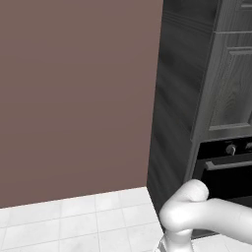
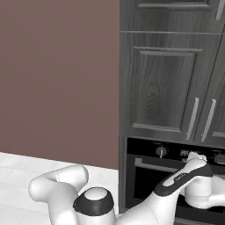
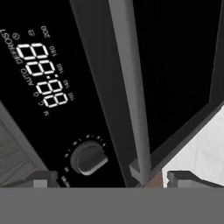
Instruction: Take the fish from the oven and place it on the plate on the counter.
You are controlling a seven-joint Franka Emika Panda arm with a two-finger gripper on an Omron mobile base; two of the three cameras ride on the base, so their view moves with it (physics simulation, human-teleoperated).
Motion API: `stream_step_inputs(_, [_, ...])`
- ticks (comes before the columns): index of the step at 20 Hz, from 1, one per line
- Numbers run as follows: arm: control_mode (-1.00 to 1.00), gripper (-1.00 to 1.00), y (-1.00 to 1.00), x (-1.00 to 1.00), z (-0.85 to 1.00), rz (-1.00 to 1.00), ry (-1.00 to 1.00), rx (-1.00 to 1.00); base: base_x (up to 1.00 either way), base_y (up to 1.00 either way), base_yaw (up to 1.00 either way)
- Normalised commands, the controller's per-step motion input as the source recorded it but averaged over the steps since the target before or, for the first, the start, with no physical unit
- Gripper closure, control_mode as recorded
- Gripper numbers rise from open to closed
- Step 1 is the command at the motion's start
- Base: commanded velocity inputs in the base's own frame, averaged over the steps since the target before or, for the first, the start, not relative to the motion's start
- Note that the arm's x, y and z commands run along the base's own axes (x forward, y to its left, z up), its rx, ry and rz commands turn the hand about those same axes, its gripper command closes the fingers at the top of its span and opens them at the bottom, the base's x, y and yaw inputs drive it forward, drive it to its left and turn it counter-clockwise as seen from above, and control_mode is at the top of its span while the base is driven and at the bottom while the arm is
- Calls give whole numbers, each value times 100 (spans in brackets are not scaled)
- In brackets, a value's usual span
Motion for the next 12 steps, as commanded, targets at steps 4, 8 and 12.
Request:
stream_step_inputs(4, [-100,-100,-14,41,-37,-14,-4,-1,0,0,0])
stream_step_inputs(8, [-100,-100,-17,39,-37,-24,0,0,0,0,0])
stream_step_inputs(12, [-100,-100,-24,37,-40,-28,0,0,0,0,0])
